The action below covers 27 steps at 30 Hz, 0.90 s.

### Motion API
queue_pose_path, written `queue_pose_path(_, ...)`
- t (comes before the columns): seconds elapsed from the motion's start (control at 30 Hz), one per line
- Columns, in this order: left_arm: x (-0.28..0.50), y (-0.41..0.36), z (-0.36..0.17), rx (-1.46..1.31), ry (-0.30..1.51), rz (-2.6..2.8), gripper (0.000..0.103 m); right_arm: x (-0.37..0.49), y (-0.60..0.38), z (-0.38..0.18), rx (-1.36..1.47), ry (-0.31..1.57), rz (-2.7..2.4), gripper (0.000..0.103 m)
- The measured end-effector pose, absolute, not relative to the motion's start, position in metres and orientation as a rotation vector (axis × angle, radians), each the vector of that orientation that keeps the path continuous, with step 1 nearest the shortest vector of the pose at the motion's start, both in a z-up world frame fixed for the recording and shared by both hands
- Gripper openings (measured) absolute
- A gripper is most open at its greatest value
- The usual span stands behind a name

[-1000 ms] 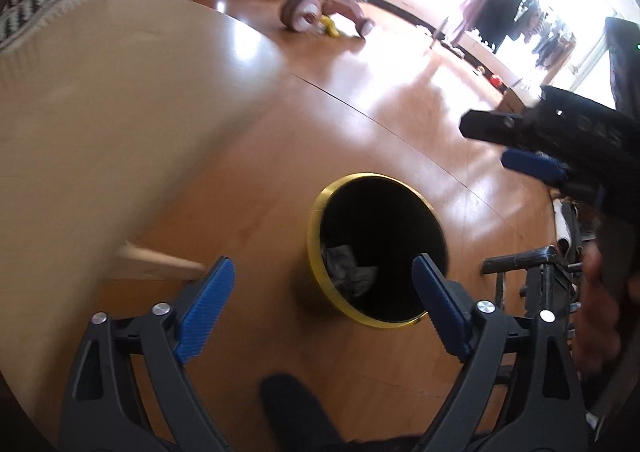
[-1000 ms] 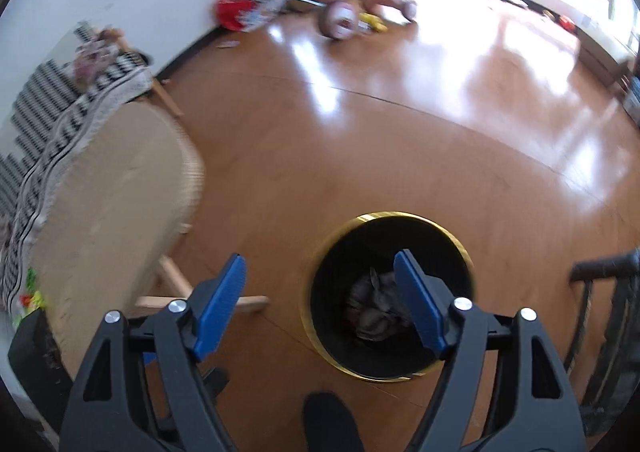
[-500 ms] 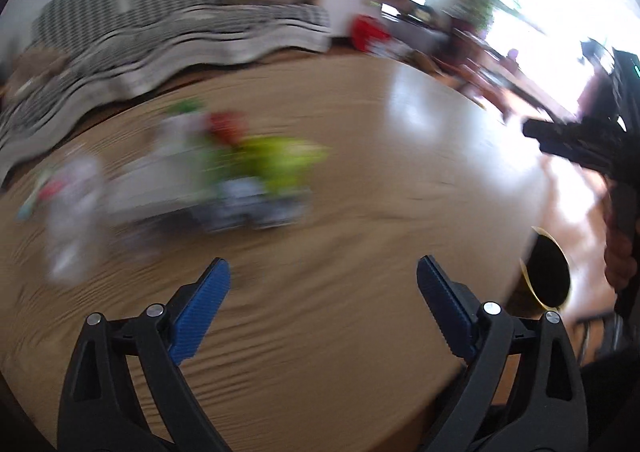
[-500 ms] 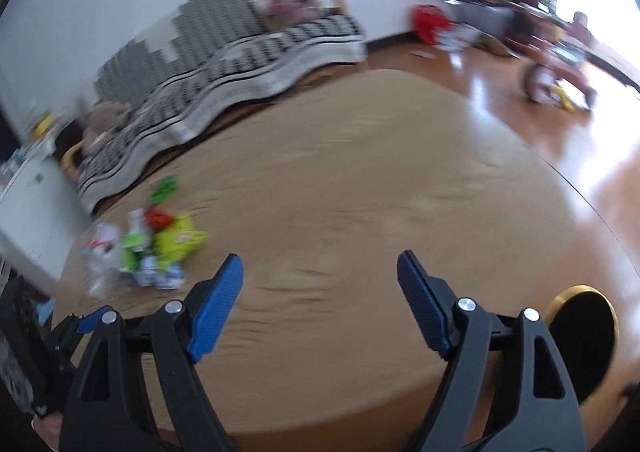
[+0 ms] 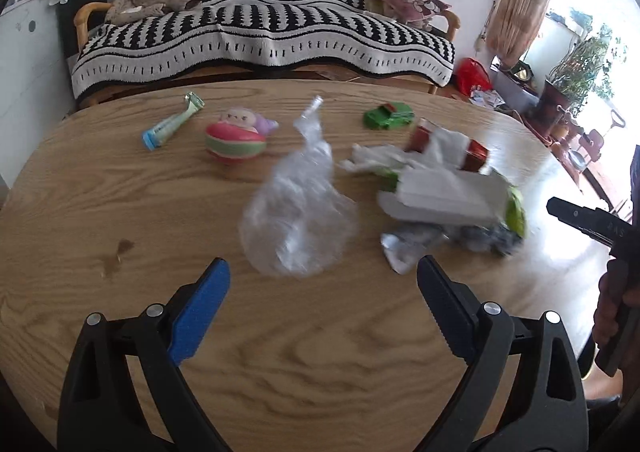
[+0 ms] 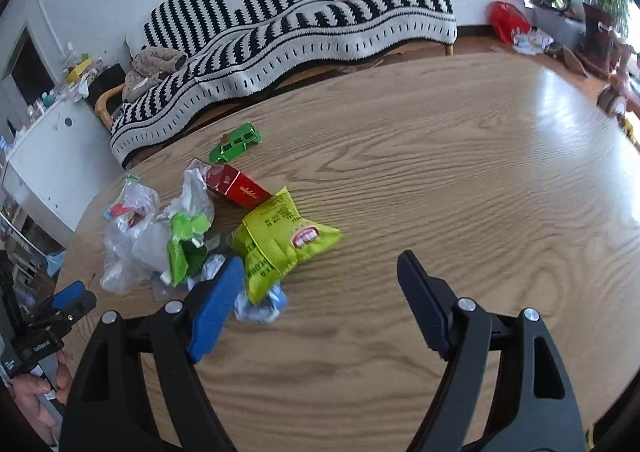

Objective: Collect trash
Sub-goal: 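Grasp the green chip bag with the right tool while the left tool grasps the clear plastic bag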

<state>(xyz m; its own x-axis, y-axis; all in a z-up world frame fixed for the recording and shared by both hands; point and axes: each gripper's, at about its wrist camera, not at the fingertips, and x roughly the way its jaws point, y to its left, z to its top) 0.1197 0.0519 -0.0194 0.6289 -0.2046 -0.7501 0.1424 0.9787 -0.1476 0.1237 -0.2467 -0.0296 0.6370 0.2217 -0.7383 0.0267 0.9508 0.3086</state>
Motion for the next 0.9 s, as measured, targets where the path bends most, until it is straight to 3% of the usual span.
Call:
queue_pose_path(0.47,0.191,0.067,-0.059,-0.247,0.923,-0.126,0.092,0.171,-0.226,-0.069,0.541,0.931,0.179,0.075)
queue_pose_path(0.6,0.195,0.066,-0.058,-0.248,0.908,-0.131,0.09,0.172,-0.225,-0.069,0.571,0.928,0.197,0.049)
queue_pose_path(0.67,0.195,0.063,-0.057,-0.252,0.903,-0.158,0.064,0.168,-0.223,-0.063,0.54,0.904,0.186,0.043)
queue_pose_path(0.7,0.195,0.06,-0.057,-0.24,0.916,-0.173,0.039,0.167,-0.221,-0.058,0.52,0.891,0.182,0.041)
queue_pose_path(0.73,0.194,0.058,-0.057,-0.222,0.928,-0.172,0.024,0.164,-0.222,-0.052,0.507,0.87,0.179,0.041)
queue_pose_path(0.8,0.192,0.058,-0.054,-0.218,0.923,-0.17,0.011,0.159,-0.226,-0.041,0.51,0.836,0.182,0.04)
queue_pose_path(0.9,0.189,0.06,-0.046,-0.226,0.909,-0.163,0.008,0.156,-0.23,-0.031,0.505,0.808,0.186,0.04)
